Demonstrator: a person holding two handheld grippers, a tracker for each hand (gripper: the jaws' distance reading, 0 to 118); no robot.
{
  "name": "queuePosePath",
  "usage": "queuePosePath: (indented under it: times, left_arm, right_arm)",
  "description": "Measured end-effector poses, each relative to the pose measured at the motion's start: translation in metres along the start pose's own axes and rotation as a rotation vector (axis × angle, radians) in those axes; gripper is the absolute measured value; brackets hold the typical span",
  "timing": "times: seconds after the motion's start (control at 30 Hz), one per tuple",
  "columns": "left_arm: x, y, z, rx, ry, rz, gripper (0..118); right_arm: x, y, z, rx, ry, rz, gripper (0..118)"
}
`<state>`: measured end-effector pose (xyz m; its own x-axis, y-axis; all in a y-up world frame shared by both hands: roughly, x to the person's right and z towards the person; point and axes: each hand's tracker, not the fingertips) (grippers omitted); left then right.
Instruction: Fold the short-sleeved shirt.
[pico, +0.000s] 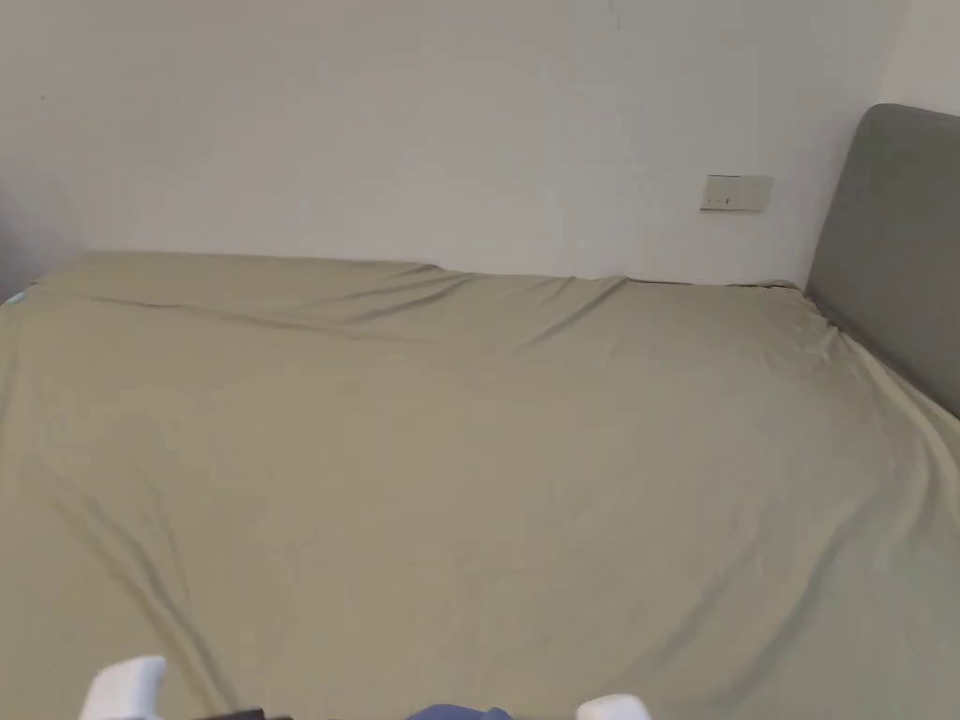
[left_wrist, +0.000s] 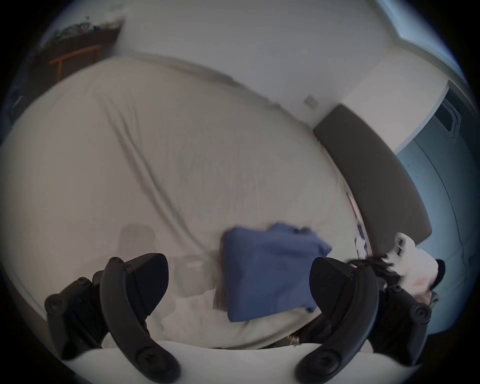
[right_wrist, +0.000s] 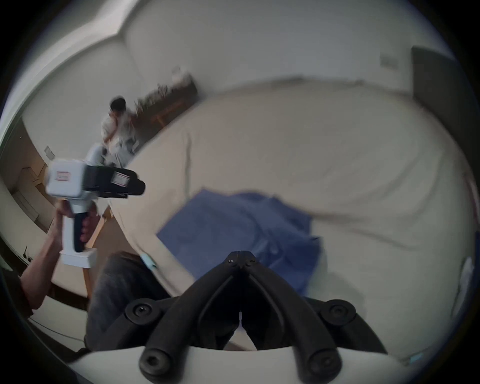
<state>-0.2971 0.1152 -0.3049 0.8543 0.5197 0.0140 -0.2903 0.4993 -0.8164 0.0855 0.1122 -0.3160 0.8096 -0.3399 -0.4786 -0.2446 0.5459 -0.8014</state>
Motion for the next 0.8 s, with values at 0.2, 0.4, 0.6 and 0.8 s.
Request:
queuePosePath:
  times: [0.2, 0.4, 0.6, 0.8]
  left_arm:
    - [0.006, -0.02, -0.08, -0.251, -0.056, -0.075, 115]
    - [0.025, -0.015, -0.109, -0.228, -0.087, -0.098, 117]
    - [0.017, -0.008, -0.095, -0.164, -0.203, 0.029, 13]
    - [0.049, -0.005, -0.095, -0.209, -0.23, -0.067, 13]
  right_arm:
    - [0.031, 0.0, -0.053, -0.156, 0.083, -0.109, 7]
    - [0.036, -0.006, -0.054, -0.168, 0.095, -0.113, 7]
    - [0.037, -0.009, -0.055, -0.154, 0.113, -0.159, 7]
    - [0.036, -0.011, -0.043, -0.127, 0.116, -0.152, 7]
